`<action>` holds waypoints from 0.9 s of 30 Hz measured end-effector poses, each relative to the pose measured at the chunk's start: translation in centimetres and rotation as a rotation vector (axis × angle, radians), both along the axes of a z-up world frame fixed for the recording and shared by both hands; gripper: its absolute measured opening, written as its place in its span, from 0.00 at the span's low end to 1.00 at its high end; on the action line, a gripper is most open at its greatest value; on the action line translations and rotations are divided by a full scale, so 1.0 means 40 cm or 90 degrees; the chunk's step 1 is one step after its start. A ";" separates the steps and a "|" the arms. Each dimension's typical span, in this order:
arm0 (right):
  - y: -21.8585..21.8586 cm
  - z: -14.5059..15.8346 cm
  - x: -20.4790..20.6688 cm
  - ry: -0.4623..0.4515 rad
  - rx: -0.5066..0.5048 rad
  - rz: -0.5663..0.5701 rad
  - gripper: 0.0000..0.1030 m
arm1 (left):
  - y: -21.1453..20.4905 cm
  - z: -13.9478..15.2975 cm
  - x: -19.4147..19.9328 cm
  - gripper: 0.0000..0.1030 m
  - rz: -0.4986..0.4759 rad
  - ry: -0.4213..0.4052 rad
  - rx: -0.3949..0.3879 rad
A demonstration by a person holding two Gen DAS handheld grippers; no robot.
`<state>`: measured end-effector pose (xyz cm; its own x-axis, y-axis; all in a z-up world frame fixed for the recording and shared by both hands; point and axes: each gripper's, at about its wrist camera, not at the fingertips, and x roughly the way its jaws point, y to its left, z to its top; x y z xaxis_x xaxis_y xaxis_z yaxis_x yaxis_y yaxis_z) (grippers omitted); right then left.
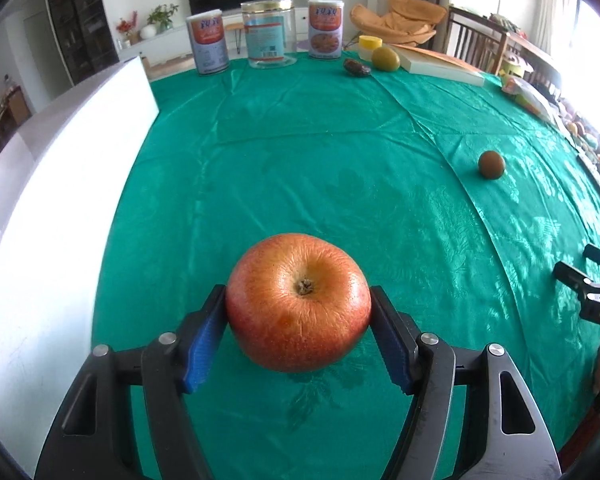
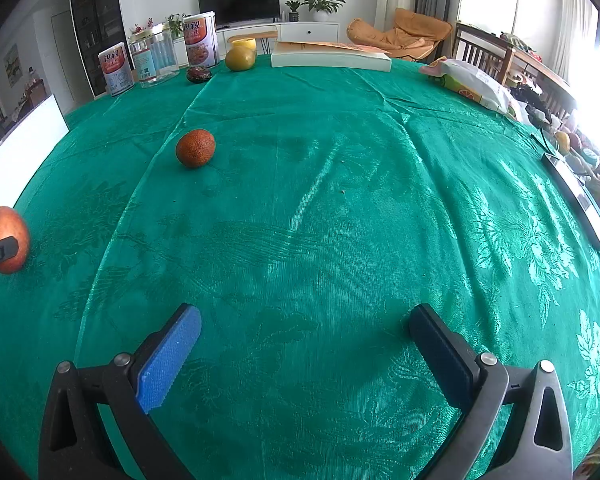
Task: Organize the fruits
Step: 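Lower the left gripper onto the red apple and close on it, then reach the right gripper to the dark brown fruit by the cans and grasp it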
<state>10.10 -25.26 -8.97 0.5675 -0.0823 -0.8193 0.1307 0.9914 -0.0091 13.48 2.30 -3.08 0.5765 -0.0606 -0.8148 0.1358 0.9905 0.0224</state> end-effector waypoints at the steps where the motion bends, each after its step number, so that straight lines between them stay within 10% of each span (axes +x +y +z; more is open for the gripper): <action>1: 0.000 0.000 0.000 0.000 0.000 0.000 1.00 | 0.007 -0.002 -0.005 0.69 0.006 -0.007 -0.010; 13: 0.000 0.000 0.000 0.000 0.000 0.000 1.00 | 0.038 -0.072 0.013 0.95 0.078 -0.018 -0.016; 27: 0.000 0.000 0.000 0.000 0.000 0.000 1.00 | 0.046 -0.076 0.011 1.00 0.093 -0.014 -0.009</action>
<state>10.11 -25.26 -8.98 0.5676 -0.0821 -0.8192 0.1306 0.9914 -0.0089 13.91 4.15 -6.12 0.5980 0.0139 -0.8014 -0.0108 0.9999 0.0093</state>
